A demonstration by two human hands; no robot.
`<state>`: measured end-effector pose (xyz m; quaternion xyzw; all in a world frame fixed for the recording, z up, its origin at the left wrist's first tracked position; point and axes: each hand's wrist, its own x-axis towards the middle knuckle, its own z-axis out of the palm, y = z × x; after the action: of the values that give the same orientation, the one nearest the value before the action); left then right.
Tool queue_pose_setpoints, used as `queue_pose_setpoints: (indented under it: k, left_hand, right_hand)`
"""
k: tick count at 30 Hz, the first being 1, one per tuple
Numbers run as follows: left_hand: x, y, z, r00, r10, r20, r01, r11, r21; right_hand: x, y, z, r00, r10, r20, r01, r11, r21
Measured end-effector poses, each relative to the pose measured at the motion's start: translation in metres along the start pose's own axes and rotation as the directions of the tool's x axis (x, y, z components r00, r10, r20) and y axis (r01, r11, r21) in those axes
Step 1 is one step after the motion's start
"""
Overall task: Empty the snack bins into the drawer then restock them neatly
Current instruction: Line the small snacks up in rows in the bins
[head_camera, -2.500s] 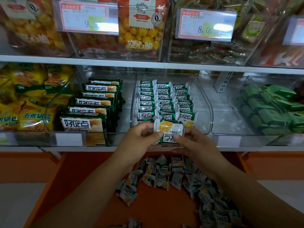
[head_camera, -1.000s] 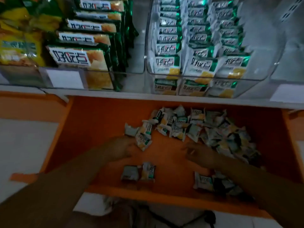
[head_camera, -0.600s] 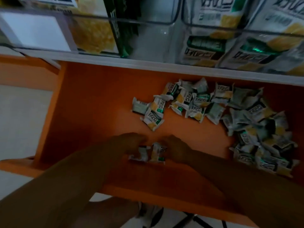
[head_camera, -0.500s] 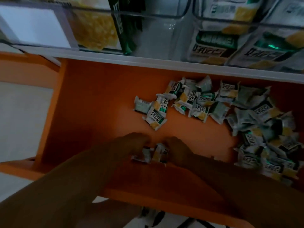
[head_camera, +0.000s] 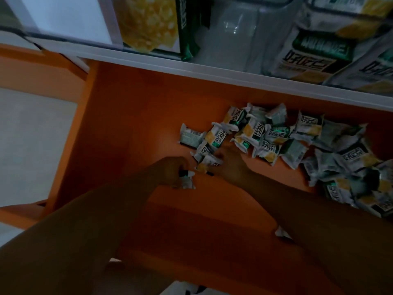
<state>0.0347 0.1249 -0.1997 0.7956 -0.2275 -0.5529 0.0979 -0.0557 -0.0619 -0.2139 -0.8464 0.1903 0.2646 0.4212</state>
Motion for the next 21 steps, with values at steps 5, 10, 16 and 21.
queue_pose_setpoints:
  k: [5,10,16,21]
  left_hand:
    - [0.004,0.005,-0.01,1.0,0.004,-0.023,-0.01,0.964,-0.266]
    - [-0.003,0.029,-0.009,0.995,-0.009,0.096,0.044,0.929,-0.367]
    - [-0.039,0.071,-0.036,0.996,0.042,0.075,0.009,0.823,-0.568]
    - [-0.083,0.128,-0.056,0.993,0.121,-0.001,-0.091,0.74,-0.666]
  right_hand:
    - [-0.003,-0.01,0.003,0.989,0.128,0.074,-0.144,0.948,0.284]
    - [-0.022,-0.011,-0.017,0.962,0.194,0.191,-0.263,0.841,0.472]
    - [-0.075,-0.006,-0.076,0.978,0.124,0.169,-0.205,0.734,0.648]
    - [-0.144,-0.01,-0.132,0.993,0.089,-0.072,-0.002,0.643,0.766]
